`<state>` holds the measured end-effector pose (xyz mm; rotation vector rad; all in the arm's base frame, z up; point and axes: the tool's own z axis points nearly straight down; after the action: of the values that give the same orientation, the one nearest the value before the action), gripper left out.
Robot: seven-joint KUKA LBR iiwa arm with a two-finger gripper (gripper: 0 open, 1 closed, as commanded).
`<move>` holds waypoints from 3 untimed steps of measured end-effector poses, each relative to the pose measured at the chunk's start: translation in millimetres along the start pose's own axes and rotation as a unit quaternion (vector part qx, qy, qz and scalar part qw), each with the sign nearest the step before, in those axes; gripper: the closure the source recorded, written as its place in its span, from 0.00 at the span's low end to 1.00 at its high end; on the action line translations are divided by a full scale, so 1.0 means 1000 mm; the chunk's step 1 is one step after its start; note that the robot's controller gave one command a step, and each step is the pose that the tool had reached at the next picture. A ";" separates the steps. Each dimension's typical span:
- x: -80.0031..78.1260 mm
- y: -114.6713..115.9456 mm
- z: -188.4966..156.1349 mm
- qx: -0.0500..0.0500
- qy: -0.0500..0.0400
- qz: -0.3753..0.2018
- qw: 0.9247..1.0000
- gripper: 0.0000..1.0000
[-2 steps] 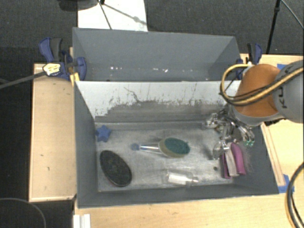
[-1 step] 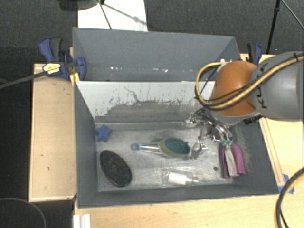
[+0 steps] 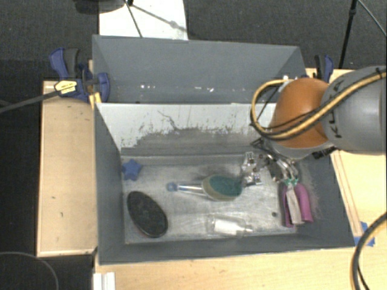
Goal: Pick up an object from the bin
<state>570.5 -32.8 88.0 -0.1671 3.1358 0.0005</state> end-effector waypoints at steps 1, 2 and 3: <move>0.000 0.000 0.000 0.000 0.000 -0.001 1.000 0.00; -0.022 0.067 0.013 -0.001 -0.004 -0.037 0.999 0.00; -0.026 0.117 0.014 0.000 -0.006 -0.126 0.992 0.00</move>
Offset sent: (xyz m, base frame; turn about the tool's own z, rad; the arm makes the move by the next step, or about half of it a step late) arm 0.0000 0.0000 0.0000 0.0000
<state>584.1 86.2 73.9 -0.5585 3.0769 0.0000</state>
